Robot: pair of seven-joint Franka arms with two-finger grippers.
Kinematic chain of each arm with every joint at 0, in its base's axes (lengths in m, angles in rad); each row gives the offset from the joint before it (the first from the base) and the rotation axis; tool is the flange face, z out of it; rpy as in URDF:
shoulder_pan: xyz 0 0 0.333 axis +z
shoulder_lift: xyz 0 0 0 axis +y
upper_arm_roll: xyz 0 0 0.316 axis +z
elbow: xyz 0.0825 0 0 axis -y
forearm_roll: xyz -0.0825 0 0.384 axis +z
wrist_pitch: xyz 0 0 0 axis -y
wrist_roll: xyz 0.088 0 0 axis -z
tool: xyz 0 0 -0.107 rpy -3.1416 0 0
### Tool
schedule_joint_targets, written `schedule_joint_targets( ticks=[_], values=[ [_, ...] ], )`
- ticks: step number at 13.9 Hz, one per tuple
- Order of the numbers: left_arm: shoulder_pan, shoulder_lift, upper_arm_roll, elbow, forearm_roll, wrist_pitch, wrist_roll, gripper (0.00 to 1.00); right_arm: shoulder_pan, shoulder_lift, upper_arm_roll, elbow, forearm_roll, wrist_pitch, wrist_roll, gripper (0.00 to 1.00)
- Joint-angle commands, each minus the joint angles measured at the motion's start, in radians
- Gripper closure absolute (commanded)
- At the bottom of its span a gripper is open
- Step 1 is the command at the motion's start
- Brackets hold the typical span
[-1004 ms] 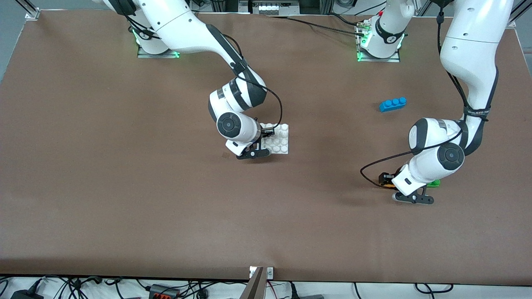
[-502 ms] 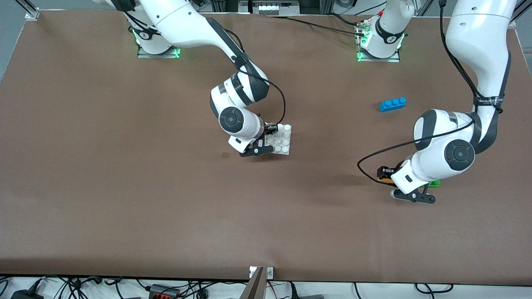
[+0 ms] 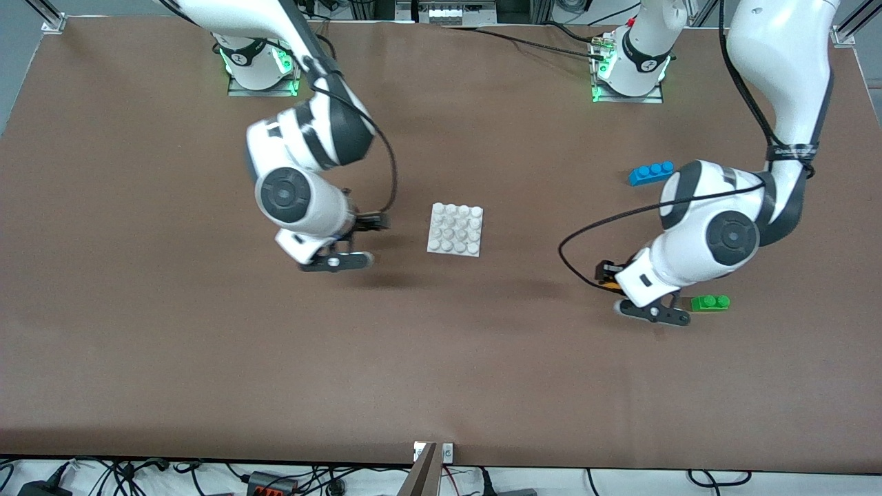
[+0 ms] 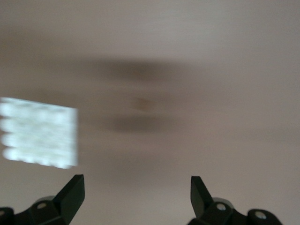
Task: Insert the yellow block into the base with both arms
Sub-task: 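Release the base with the right gripper while the left gripper lifts the block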
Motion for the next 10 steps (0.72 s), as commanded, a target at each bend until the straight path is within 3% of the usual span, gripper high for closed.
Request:
schedule_joint_targets(
  ticks=[1, 4, 6, 10],
  values=[
    [-0.049, -0.002, -0.066, 0.006, 0.016, -0.025, -0.153, 0.52, 0.007, -0.106, -0.079, -0.022, -0.109, -0.131, -0.076, 0.00],
    [-0.086, -0.005, -0.133, 0.009, 0.019, -0.043, -0.270, 0.52, 0.007, -0.208, -0.229, -0.019, -0.110, -0.274, -0.190, 0.00],
    [-0.141, 0.001, -0.147, 0.009, 0.020, -0.037, -0.345, 0.52, 0.004, -0.254, -0.321, -0.017, -0.110, -0.298, -0.315, 0.00],
    [-0.288, 0.030, -0.131, 0.008, 0.071, 0.006, -0.437, 0.52, -0.141, -0.321, -0.299, -0.020, -0.120, -0.317, -0.483, 0.00]
  ],
)
